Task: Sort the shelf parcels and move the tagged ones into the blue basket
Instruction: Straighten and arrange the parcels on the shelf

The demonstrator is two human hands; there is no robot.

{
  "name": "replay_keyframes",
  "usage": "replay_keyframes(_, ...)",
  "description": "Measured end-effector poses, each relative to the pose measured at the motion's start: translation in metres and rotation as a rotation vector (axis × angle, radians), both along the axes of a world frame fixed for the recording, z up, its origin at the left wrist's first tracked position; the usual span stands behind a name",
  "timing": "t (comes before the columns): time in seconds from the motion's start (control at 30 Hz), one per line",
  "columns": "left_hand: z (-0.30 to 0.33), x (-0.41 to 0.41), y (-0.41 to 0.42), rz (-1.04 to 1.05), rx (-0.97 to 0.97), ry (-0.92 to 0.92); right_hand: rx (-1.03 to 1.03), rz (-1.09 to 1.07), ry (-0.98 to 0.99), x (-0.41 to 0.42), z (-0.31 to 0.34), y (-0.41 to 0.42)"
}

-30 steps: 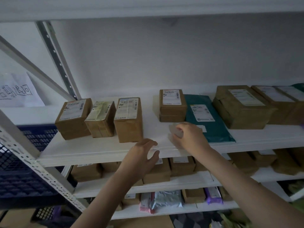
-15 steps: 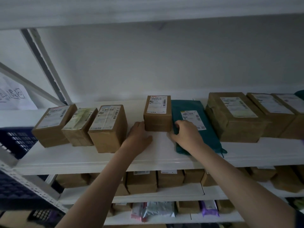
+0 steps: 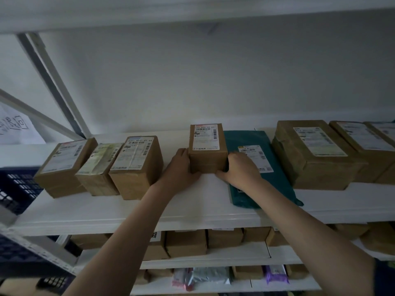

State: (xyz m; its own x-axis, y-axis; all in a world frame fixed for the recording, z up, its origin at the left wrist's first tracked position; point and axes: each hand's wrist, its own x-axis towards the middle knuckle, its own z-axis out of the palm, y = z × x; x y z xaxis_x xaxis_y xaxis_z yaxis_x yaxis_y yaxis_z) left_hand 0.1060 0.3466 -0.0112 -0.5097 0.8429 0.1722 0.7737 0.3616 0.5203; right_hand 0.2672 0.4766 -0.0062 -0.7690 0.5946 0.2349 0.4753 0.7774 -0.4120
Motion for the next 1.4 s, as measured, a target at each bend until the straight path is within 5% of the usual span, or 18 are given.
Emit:
replay_keyframes(0.4,0.021,0.065,-0.082,-0.006,0.268,0.304,0.17,0.046,0.269,0.058,0.018,-0.057)
replay_keyframes(0.7,0.026,0.083,-0.118,-0.013,0.301,0.305,0.144,0.075,0.268,0.077,0.025,-0.088)
replay_keyframes(0.93,0.013,0.076,-0.125,-0.021,0.261,0.248,0.071,0.073,0.218,0.076,0.019,-0.098)
replay_keyframes(1.4,-0.003,0.039,-0.092,0.028,0.15,-0.15,-0.202,0.07,0.154,0.041,-0.003,-0.082)
